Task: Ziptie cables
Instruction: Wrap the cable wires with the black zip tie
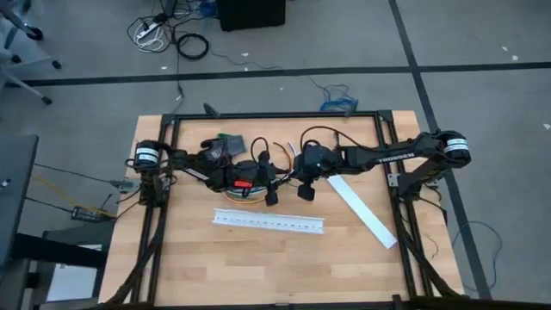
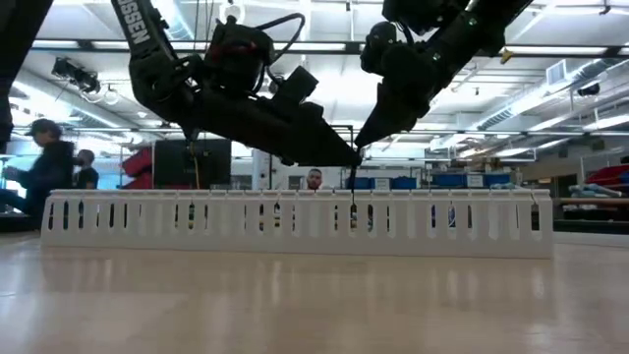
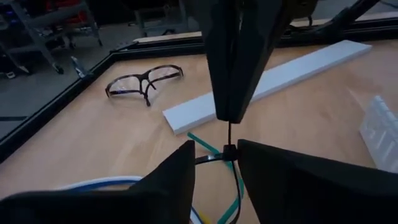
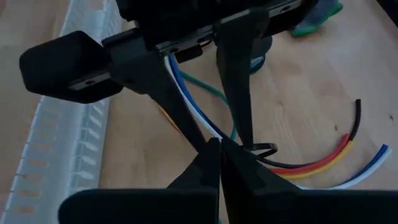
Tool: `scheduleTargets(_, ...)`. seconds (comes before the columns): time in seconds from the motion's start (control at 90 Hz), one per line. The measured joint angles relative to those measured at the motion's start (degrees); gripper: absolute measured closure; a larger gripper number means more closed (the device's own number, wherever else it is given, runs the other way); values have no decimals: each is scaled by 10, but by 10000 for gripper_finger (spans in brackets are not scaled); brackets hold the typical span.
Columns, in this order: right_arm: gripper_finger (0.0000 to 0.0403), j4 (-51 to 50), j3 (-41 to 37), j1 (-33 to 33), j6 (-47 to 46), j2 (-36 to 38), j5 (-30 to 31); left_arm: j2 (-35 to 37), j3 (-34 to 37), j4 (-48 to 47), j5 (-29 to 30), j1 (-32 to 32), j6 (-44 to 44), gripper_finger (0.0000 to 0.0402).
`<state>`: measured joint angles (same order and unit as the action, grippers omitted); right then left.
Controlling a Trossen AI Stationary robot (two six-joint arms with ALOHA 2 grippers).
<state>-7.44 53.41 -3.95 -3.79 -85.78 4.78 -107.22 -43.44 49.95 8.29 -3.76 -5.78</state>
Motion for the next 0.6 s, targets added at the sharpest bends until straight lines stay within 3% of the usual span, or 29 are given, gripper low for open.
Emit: scheduleTargets(0.6,403,-2,-1,0,0,0,3,-28,-14,3,-2,0,-3,382)
